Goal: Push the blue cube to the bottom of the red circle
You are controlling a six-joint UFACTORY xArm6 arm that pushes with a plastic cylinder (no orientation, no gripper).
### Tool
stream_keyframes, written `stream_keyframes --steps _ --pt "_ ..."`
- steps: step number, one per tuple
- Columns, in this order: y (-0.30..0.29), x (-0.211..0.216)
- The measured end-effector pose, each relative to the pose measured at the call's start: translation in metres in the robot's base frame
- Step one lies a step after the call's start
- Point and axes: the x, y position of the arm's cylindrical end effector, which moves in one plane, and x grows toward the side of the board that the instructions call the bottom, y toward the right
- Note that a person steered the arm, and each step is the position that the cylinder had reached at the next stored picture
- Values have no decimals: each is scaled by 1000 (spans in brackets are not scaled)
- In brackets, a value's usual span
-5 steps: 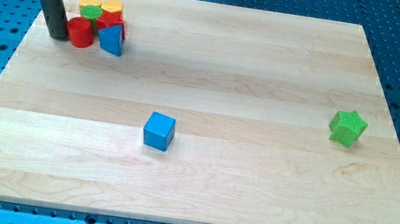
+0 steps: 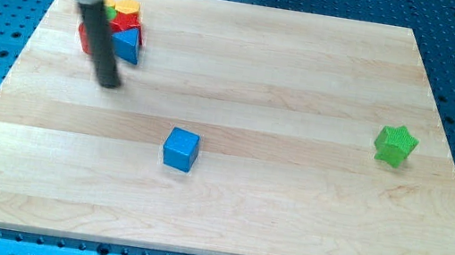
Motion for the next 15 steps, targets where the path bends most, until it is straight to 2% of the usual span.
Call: stream_keyframes --steps 1,2,3,5,6,7,8,9,10,11,12,14,15 --pt "61 43" --pt "85 88" --pt "88 112" --pt "181 124" --pt "141 162" --pt "46 138" --pt "-24 80" --pt "-53 78" --pt "-68 118" --pt "-107 91" --pt "-107 48" --pt "-91 73" --pt "-92 40"
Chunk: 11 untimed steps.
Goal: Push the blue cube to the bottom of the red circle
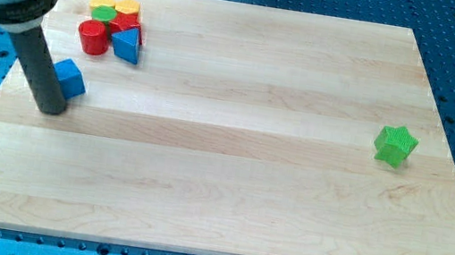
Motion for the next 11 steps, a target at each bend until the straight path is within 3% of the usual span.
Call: stream_keyframes --steps 1,2,3,5,7,11 --pt "-6 -22" --pt "-5 4" --pt "14 0" --pt "14 -46" --pt "14 -64" --pt "29 -59"
